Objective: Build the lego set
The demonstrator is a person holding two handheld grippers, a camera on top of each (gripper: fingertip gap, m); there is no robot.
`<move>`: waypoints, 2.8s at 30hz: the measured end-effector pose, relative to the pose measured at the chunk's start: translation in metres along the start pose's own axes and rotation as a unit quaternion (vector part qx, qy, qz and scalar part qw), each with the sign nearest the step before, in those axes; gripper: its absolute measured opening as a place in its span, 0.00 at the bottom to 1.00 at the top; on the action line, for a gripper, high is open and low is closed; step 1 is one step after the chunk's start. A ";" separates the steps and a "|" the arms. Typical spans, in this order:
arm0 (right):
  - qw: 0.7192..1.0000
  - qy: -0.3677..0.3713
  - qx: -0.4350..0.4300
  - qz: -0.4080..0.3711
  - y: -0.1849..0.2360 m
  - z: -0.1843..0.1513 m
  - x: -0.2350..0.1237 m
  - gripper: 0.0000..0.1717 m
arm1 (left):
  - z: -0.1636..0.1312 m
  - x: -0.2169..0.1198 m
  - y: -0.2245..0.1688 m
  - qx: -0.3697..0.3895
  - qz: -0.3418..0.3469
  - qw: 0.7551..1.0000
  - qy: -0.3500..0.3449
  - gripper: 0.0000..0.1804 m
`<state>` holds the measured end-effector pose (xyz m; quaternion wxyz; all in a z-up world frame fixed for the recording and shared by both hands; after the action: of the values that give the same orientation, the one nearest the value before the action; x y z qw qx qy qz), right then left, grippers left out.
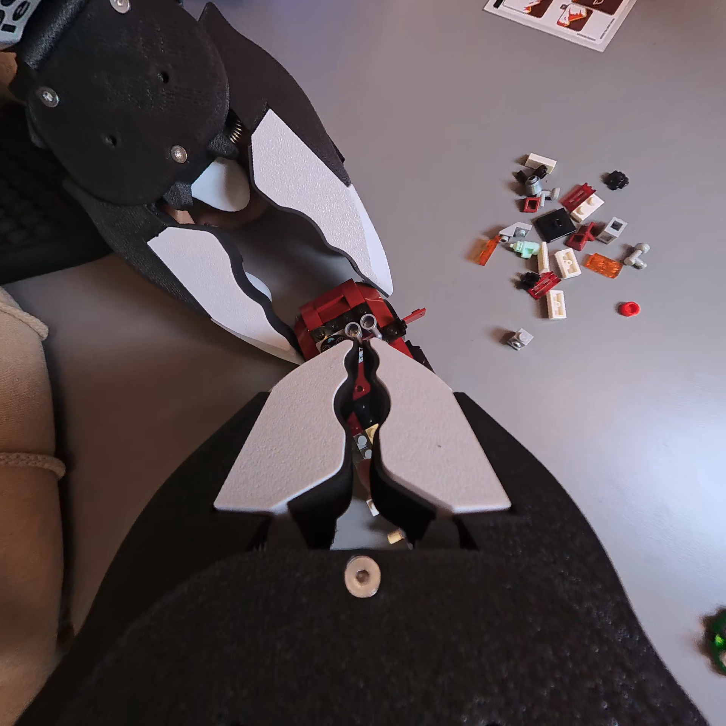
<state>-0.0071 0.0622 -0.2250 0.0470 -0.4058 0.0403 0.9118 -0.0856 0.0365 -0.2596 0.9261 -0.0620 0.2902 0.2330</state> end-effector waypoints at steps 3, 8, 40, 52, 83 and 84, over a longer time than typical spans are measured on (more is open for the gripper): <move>1.000 0.000 -0.005 -0.001 0.000 0.000 0.000 0.01 | 0.000 0.000 0.000 0.000 0.000 1.000 0.000 0.32; 0.997 -0.009 -0.079 -0.020 -0.013 0.001 -0.011 0.02 | 0.000 0.001 0.001 0.001 -0.002 1.000 0.000 0.32; 0.995 -0.004 -0.026 0.093 -0.016 0.004 0.002 0.01 | 0.001 0.001 0.001 0.002 -0.006 1.000 0.000 0.32; 0.993 -0.009 0.042 0.114 -0.017 0.003 0.002 0.01 | 0.001 0.001 0.001 0.001 -0.005 1.000 0.001 0.32; 0.994 -0.053 -0.080 0.061 -0.005 -0.006 0.000 0.01 | 0.001 0.001 0.001 0.000 -0.008 1.000 0.001 0.32; 0.994 -0.053 -0.078 0.061 -0.005 -0.006 0.000 0.01 | 0.001 0.001 0.001 0.001 -0.008 1.000 0.001 0.32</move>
<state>-0.0018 0.0668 -0.2294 -0.0388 -0.3564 -0.0090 0.9335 -0.0849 0.0377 -0.2596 0.9278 -0.0641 0.2907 0.2250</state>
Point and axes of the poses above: each gripper's, where its closed fingertips meet, x out along the fingers, z out of its top, y = z × x across the jaws, the point moved 5 cm from there along -x, back along the fingers, and after that the axes turned 9 degrees about -x, right-handed, at the moved point
